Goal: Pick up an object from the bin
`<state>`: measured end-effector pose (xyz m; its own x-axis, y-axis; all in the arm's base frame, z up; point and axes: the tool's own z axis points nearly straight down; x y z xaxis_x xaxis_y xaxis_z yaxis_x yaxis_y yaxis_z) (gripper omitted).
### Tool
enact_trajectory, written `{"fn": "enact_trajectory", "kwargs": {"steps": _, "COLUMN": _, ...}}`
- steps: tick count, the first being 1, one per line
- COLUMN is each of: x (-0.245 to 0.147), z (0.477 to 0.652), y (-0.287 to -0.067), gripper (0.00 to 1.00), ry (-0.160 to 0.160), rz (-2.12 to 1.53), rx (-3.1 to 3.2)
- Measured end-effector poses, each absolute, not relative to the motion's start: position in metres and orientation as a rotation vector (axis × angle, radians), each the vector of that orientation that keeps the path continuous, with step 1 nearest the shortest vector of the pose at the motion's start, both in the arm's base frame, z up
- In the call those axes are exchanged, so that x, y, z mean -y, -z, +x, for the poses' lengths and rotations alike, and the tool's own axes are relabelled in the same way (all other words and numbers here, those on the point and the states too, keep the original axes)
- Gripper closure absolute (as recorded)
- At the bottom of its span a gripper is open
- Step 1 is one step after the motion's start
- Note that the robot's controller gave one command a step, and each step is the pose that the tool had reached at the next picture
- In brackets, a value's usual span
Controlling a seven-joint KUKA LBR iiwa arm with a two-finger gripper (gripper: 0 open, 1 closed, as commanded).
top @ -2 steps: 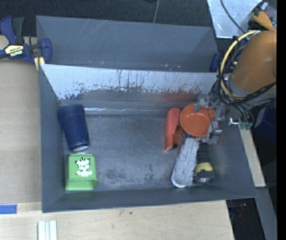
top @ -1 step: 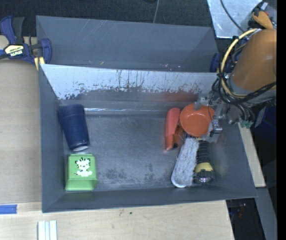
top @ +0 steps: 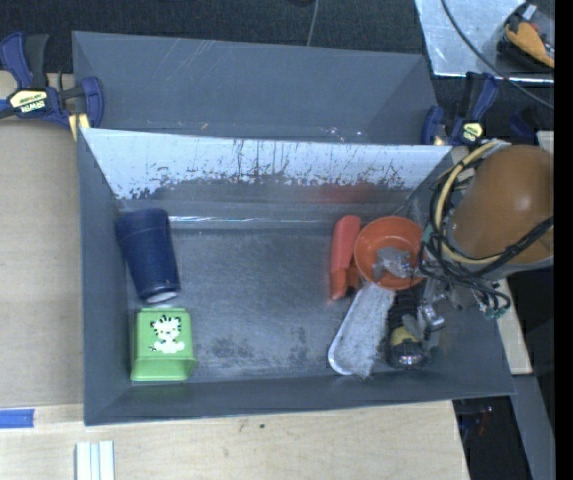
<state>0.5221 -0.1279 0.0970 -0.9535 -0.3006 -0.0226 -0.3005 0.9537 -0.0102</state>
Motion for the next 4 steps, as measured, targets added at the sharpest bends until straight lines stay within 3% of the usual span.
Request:
{"fn": "enact_trajectory", "kwargs": {"steps": 1, "x": 0.141, "z": 0.533, "y": -0.08, "gripper": 0.0, "ry": 0.024, "rz": -0.805, "rx": -2.995}}
{"fn": "enact_trajectory", "kwargs": {"steps": 2, "x": 0.118, "z": 0.53, "y": -0.082, "gripper": 0.0, "ry": 0.048, "rz": -0.849, "rx": -2.967}}
{"fn": "enact_trajectory", "kwargs": {"steps": 3, "x": 0.113, "z": 0.515, "y": -0.104, "gripper": 0.0, "ry": 0.055, "rz": -1.176, "rx": -2.851}}
{"fn": "enact_trajectory", "kwargs": {"steps": 4, "x": 0.115, "z": 0.504, "y": -0.083, "gripper": 1.0, "ry": 0.111, "rz": -1.448, "rx": -2.675}}
